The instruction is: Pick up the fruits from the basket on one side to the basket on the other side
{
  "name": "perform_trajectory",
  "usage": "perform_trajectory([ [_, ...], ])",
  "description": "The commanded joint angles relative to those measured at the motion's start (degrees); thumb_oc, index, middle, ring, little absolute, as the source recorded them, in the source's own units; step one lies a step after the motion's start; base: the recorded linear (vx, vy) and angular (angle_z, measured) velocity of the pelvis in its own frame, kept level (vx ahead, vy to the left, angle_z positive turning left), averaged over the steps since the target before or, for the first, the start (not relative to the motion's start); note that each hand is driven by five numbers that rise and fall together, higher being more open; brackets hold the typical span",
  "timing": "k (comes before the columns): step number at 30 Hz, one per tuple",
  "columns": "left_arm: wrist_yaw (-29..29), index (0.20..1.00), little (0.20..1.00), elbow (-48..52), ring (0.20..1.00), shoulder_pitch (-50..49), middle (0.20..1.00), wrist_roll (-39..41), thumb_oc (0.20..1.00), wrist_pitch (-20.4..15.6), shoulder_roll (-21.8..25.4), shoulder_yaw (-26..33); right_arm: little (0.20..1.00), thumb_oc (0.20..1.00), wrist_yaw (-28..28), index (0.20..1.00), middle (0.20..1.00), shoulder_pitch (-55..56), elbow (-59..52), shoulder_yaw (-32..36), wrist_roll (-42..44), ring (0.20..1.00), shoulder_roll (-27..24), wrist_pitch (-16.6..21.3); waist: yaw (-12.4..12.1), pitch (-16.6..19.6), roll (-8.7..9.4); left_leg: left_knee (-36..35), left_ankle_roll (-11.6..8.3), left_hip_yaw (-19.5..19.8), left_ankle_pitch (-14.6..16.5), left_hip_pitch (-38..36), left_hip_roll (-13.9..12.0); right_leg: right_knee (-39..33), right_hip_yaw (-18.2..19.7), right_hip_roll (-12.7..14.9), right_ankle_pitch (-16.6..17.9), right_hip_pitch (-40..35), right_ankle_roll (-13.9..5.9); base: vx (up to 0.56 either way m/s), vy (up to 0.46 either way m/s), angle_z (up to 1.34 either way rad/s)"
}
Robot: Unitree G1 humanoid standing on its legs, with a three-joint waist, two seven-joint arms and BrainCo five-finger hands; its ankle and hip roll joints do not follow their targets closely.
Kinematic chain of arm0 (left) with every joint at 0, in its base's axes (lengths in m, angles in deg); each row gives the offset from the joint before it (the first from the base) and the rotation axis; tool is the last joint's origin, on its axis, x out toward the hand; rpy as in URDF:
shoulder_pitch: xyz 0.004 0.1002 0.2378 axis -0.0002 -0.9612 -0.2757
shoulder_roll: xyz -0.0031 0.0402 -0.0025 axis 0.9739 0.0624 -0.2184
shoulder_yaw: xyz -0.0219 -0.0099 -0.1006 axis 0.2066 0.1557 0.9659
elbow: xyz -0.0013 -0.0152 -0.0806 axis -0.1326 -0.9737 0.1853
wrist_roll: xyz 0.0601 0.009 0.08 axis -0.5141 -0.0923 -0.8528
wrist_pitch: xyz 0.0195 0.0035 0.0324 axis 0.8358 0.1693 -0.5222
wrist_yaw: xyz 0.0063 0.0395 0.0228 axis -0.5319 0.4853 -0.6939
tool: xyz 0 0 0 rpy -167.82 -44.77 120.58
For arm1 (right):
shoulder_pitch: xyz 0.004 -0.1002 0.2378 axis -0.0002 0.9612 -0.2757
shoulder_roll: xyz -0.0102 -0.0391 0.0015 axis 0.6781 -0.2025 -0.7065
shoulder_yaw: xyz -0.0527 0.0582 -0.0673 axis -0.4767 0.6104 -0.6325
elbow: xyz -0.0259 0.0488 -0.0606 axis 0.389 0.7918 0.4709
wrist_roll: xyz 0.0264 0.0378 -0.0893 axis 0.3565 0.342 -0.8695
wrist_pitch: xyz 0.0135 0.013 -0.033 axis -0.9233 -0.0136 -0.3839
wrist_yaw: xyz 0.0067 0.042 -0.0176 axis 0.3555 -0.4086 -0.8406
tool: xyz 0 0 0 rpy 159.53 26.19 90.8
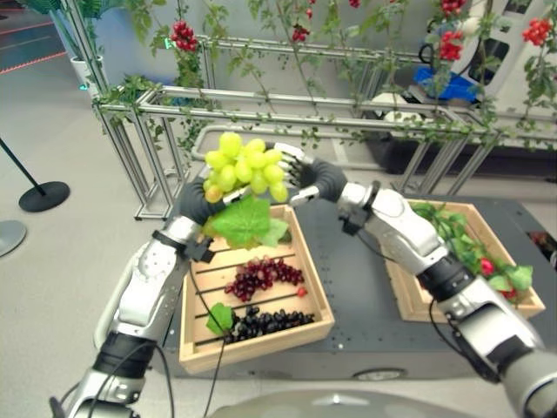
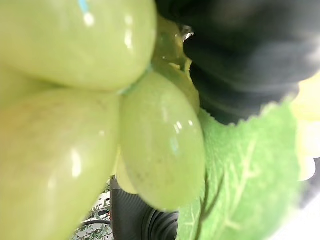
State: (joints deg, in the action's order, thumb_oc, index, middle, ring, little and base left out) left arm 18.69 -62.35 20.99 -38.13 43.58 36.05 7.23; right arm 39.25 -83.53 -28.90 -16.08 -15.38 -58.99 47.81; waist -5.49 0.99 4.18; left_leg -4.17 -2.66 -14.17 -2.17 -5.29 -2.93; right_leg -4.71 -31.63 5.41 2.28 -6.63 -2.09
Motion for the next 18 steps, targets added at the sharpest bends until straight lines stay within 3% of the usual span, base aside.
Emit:
perform_trajectory([
  [1, -0.33, 0.200, 0.200, 2.41, 0.200, 8.45, 0.200, 0.44, 0.200, -2.71, -0.14, -3.71, 1.000, 1.000, 2.47, 1.000, 1.000, -0.41, -2.38, -3.75, 1.69, 1.000, 2.13, 0.19, 0.02, 4.17, 0.88, 3.34, -0.31, -1.97, 2.94, 1.65, -0.32, 1.29, 0.03, 3.64, -0.94, 0.29, -3.96, 0.00, 0.000, 0.00],
  [18, -0.51, 0.200, 0.200, 3.56, 0.200, 10.96, 0.200, 1.46, 0.200, -2.71, -1.77, -5.40, 1.000, 1.000, 5.66, 1.000, 1.000, 0.76, -3.43, -9.27, -0.54, 1.000, 5.57, -1.21, 0.60, 4.05, 0.63, 3.04, -0.30, -2.09, 2.70, 1.59, -0.21, 1.15, 0.38, 3.89, -0.36, 0.60, -4.07, 0.00, 0.000, 0.00],
])
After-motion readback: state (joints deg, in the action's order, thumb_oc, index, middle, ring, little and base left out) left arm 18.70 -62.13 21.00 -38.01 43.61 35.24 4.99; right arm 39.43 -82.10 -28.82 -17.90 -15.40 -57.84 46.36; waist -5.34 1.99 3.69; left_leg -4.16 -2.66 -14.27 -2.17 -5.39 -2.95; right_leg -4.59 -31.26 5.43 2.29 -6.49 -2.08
